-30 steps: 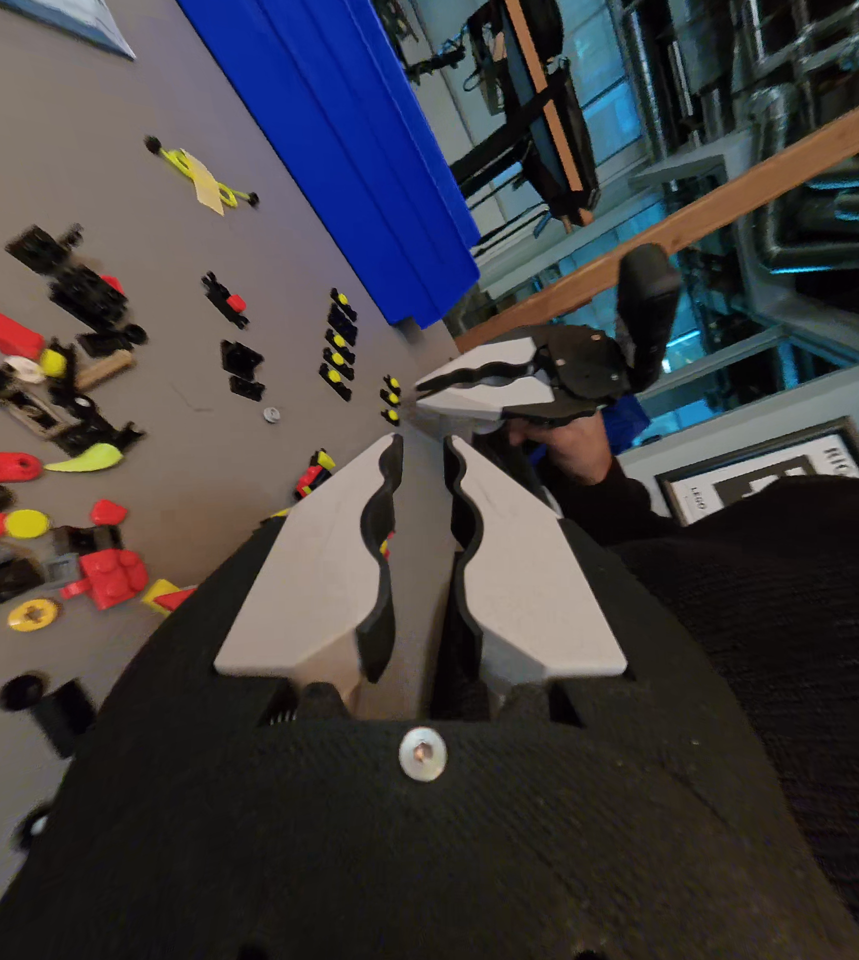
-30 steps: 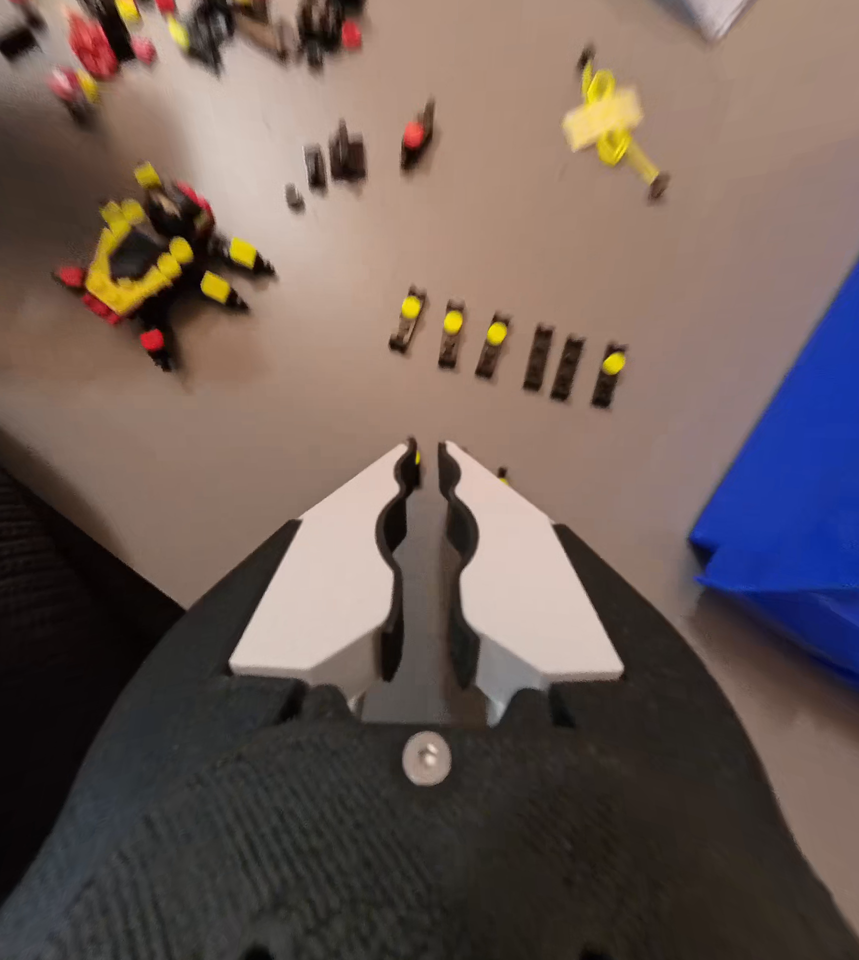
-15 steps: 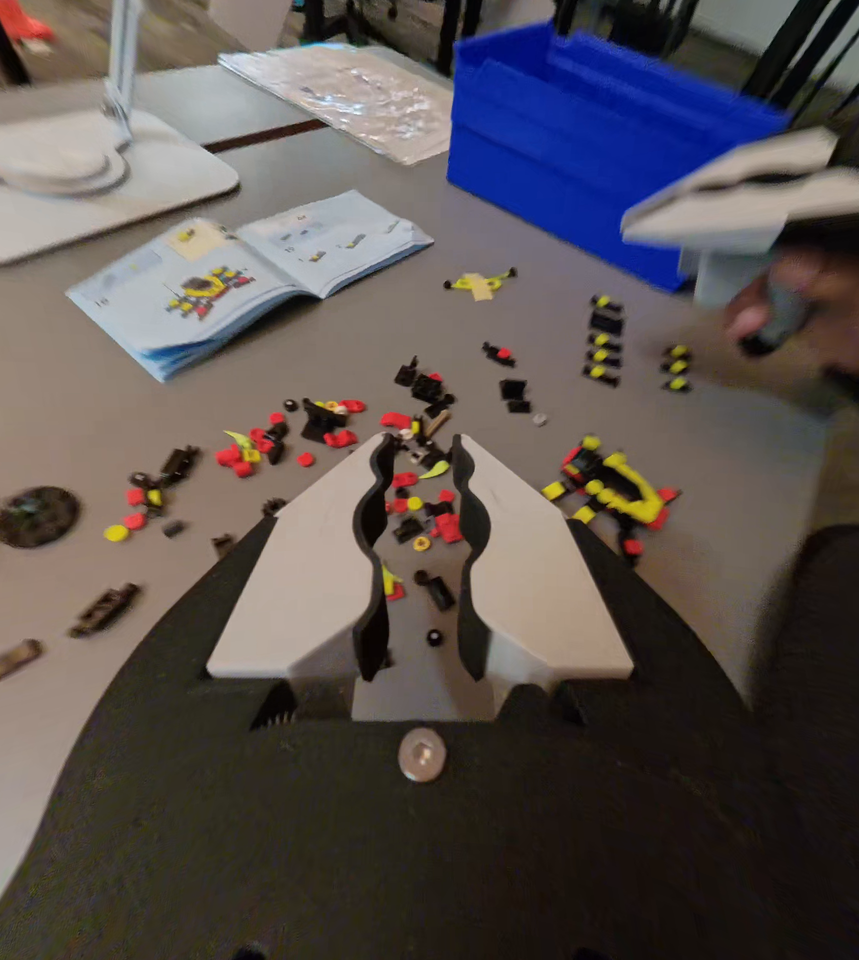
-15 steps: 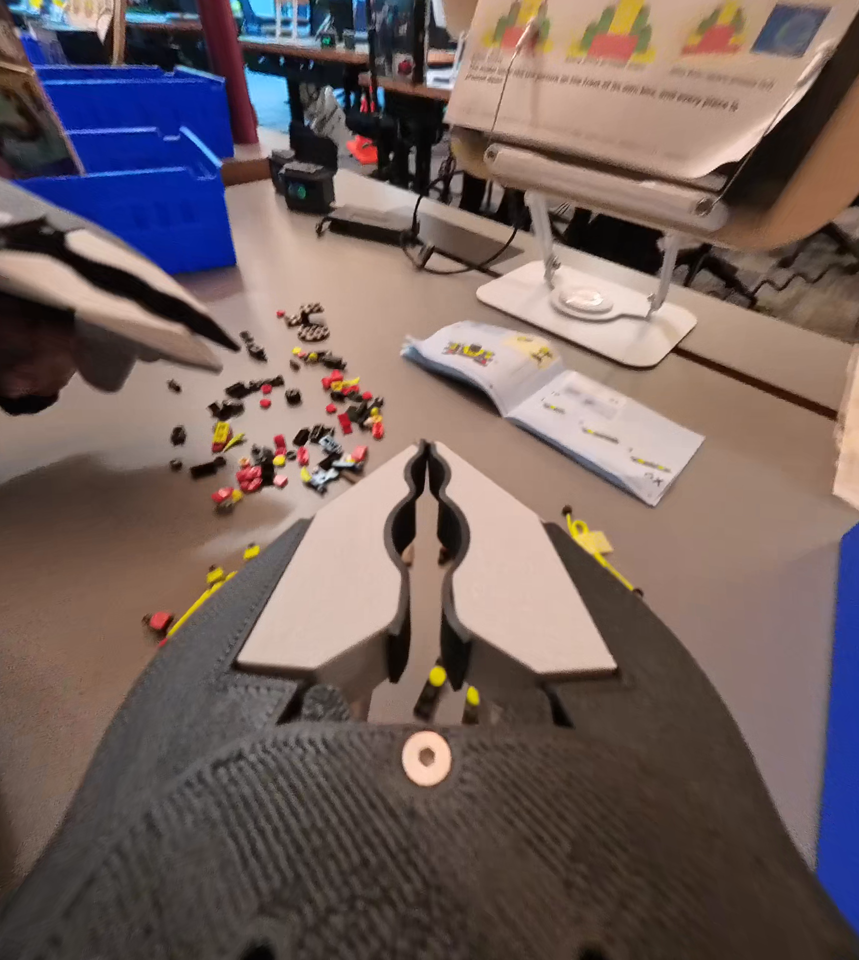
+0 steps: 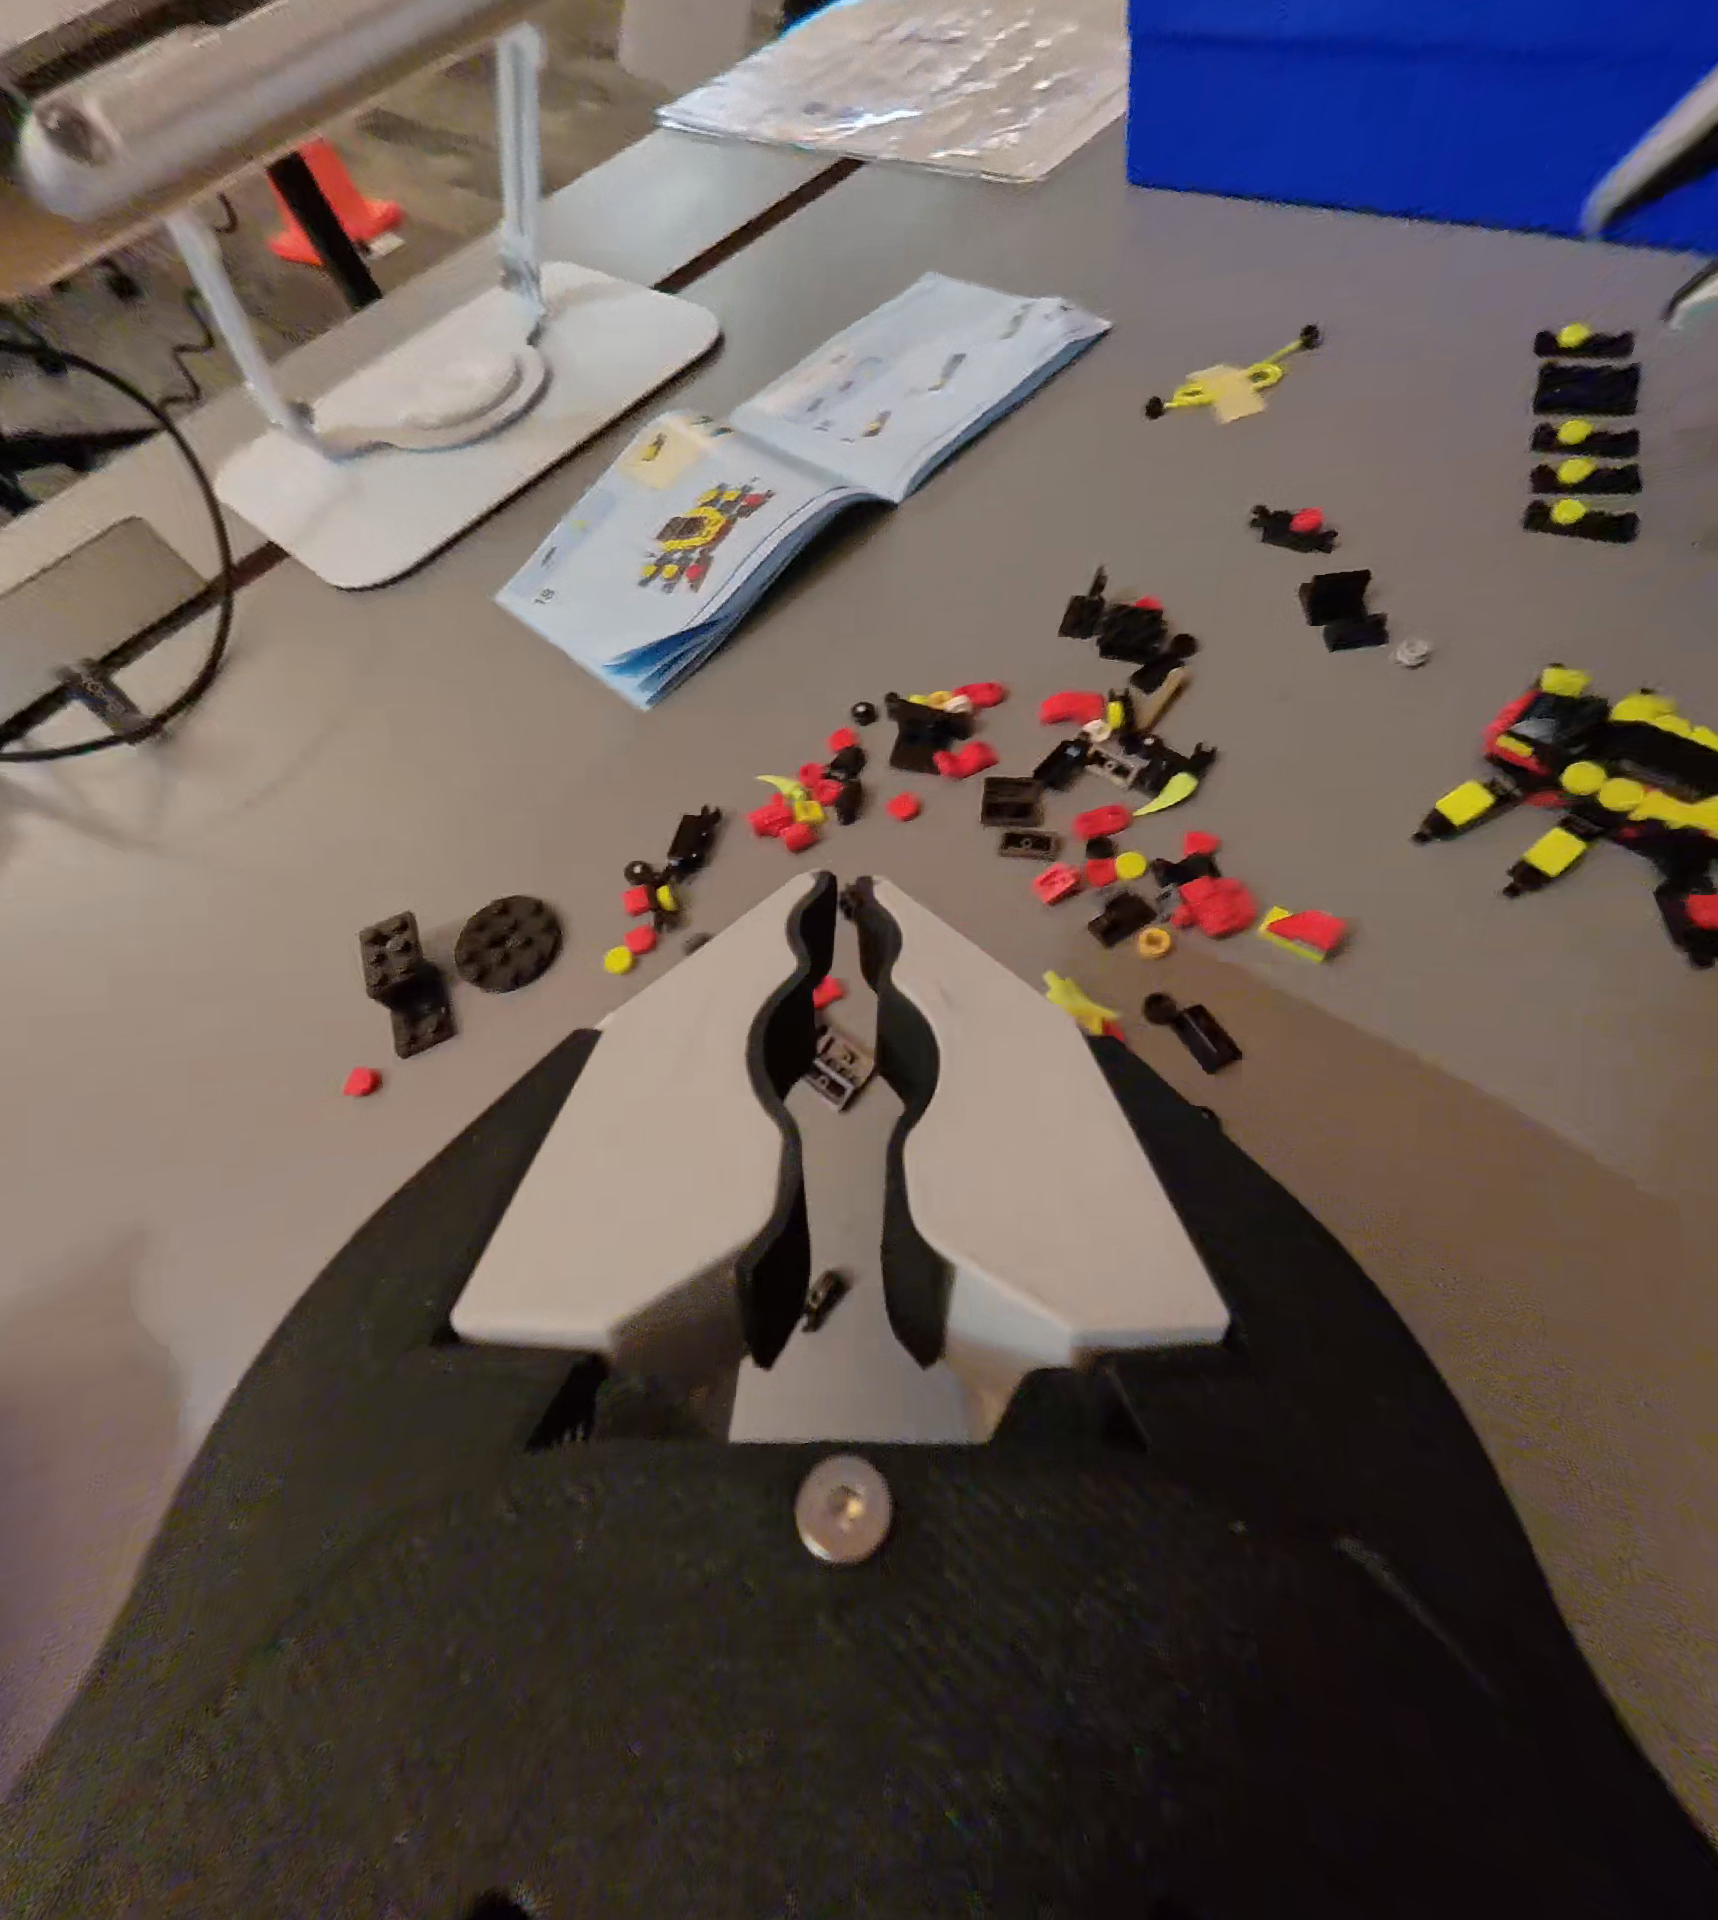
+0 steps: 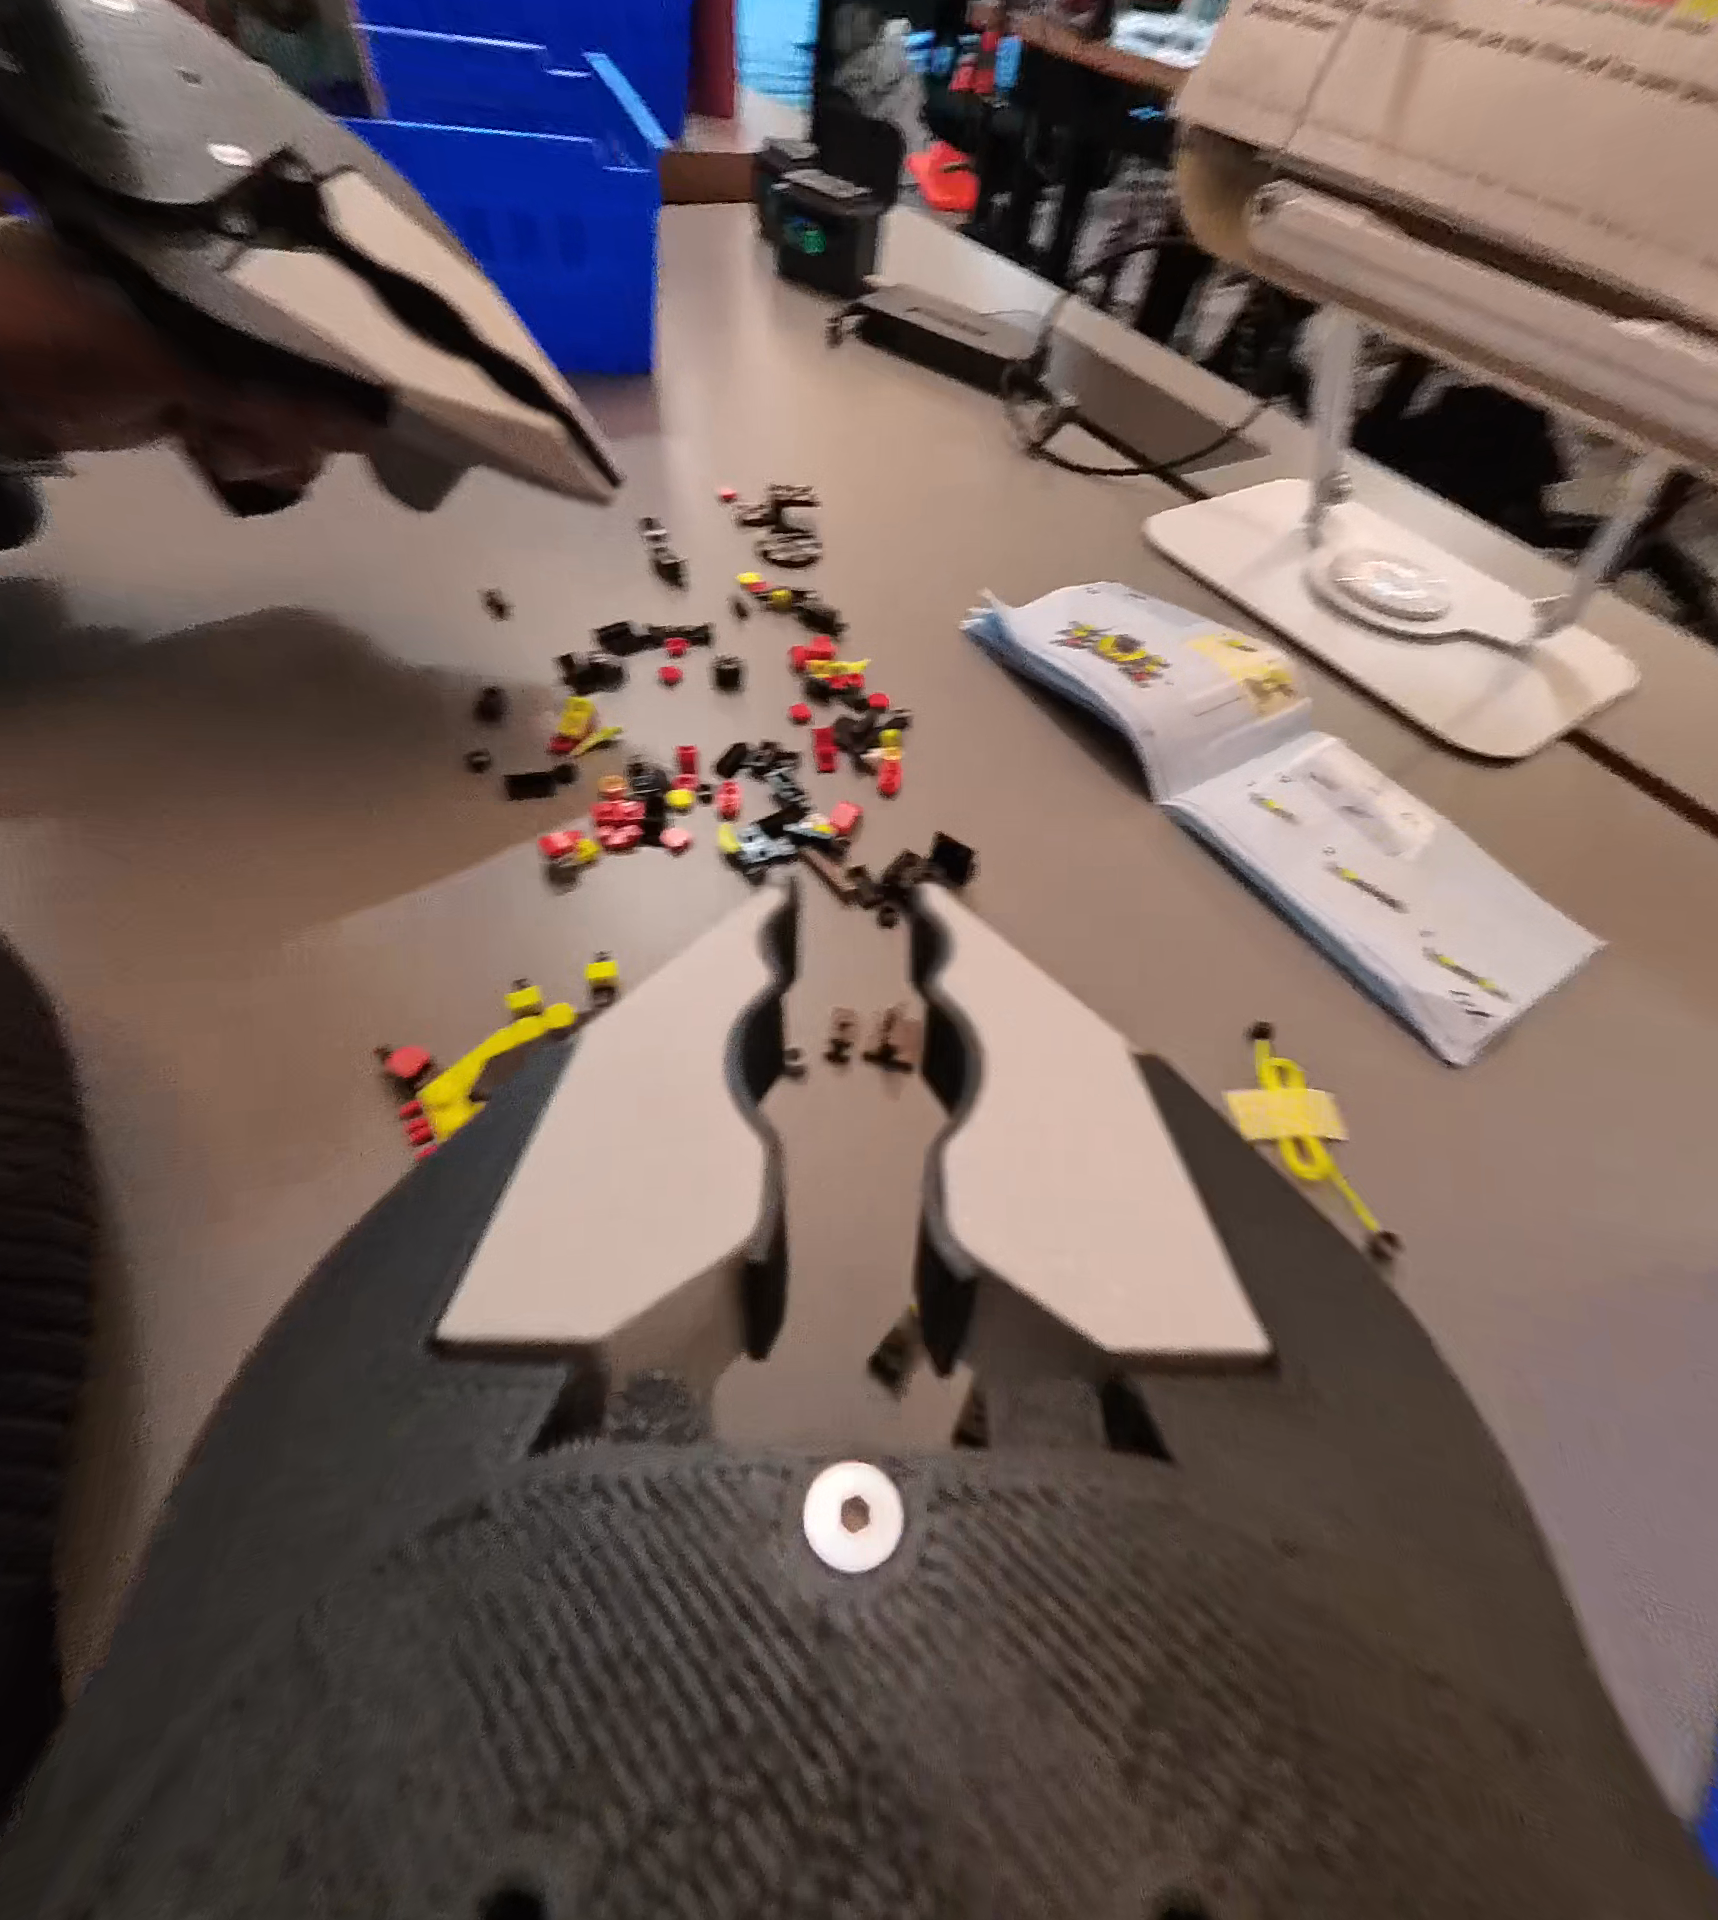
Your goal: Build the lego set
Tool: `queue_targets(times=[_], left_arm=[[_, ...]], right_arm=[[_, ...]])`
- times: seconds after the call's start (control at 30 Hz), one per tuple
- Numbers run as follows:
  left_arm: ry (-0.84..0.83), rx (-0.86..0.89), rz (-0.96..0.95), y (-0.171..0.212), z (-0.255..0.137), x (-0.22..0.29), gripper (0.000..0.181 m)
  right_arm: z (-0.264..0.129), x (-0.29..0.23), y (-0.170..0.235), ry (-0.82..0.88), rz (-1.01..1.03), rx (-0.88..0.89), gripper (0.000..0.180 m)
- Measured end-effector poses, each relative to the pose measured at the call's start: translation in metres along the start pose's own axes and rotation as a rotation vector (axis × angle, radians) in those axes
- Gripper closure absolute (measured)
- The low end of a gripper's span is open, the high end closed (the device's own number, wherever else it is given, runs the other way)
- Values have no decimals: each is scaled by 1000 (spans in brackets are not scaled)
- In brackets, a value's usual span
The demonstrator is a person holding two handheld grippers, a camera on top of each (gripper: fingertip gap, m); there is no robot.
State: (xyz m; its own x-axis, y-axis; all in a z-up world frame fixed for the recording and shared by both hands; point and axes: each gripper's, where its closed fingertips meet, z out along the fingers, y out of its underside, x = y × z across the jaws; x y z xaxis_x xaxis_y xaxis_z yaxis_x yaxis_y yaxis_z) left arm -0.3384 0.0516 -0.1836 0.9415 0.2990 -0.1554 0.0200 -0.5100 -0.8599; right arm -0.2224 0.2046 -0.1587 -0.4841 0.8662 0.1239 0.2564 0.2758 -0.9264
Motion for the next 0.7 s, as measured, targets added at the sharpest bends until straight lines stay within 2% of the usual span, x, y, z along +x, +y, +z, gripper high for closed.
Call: queue_targets(times=[0.03, 0.07, 0.13, 0.2, 0.27, 0.33, 0.43, 0.57, 0.7], left_arm=[[17, 5, -32, 0, 0, 0, 180], [60, 16, -88, -1, 2, 4, 180], [162, 28, -173, -5, 6, 19, 178], [190, 11, -172, -3, 11, 26, 178], [192, -17, -128, 1, 16, 32, 178], [197, -41, -100, 4, 18, 37, 177], [203, -45, -81, 5, 19, 40, 177], [214, -37, -119, 4, 19, 38, 178], [225, -27, -178, 3, 18, 35, 178]], right_arm=[[0, -5, 1, -37, 10, -2, 170], [1, -5, 0, -44, 21, 5, 163], [2, -7, -9, -57, 32, 56, 127], [1, -10, -13, -71, 49, 83, 100], [3, -10, -9, -73, 62, 65, 85], [7, -12, 0, -90, 67, 19, 80], [7, -20, 6, -148, 92, -28, 96], [2, -37, 4, -276, 89, -20, 157], [1, -38, 7, -300, 86, -19, 180]])
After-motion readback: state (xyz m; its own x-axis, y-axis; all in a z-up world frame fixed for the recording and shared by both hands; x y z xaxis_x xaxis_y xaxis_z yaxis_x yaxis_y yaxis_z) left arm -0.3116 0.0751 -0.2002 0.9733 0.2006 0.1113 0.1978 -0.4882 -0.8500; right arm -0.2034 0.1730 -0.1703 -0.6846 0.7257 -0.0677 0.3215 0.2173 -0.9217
